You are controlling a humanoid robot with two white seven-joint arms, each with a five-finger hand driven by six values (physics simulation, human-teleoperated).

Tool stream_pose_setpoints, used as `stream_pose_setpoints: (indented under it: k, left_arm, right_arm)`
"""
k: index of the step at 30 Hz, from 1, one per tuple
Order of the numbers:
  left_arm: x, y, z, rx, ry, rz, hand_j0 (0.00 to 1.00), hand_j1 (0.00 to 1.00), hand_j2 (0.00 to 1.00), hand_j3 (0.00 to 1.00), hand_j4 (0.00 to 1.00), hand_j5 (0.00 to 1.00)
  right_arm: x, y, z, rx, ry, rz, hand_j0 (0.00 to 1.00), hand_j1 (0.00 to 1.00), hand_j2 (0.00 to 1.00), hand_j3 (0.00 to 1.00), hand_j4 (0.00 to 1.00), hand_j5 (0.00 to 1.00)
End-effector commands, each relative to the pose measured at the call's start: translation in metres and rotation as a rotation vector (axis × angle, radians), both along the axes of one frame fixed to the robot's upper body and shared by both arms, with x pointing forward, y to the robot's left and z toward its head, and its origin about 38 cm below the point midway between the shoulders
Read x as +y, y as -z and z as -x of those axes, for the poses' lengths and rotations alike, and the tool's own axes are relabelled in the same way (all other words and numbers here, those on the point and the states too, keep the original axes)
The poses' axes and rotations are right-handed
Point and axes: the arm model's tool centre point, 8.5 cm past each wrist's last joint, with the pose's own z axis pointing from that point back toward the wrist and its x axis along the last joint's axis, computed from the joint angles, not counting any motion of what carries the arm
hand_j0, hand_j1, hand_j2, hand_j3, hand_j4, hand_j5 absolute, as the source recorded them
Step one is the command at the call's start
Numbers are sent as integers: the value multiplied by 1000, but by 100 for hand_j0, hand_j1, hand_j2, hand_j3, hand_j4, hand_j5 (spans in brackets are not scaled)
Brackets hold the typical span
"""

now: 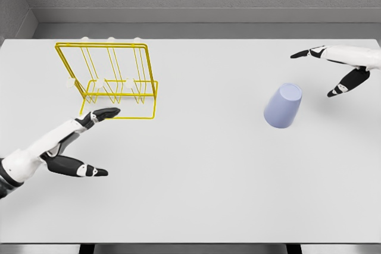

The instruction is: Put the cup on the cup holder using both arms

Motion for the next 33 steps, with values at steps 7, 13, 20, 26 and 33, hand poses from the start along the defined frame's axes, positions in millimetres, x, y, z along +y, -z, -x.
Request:
stream_pose_setpoints:
  k: [7, 13, 20, 26, 33]
  left_arm:
    - [-93, 23, 4, 45, 108, 255, 100, 100, 100, 100, 100, 100]
    - [-94, 14, -8, 28, 107, 219, 100, 100, 100, 100, 100, 100]
    - [-101, 23, -25, 140, 67, 106, 100, 100, 100, 100, 100, 100]
    - [-106, 29, -24, 174, 67, 109, 100, 100, 100, 100, 100, 100]
    - [-126, 40, -25, 331, 69, 162, 100, 100, 100, 100, 100, 100]
  right_arm:
    - [12, 8, -1, 14, -20, -17, 100, 100, 100, 100, 100, 100]
    - [32, 6, 4, 9, -87, -12, 100, 100, 100, 100, 100, 100]
    - [42, 17, 5, 31, -126, 38, 100, 100, 100, 100, 100, 100]
    - [60, 29, 3, 52, -158, 34, 100, 100, 100, 100, 100, 100]
    - [62, 29, 2, 53, -161, 34, 100, 100, 100, 100, 100, 100]
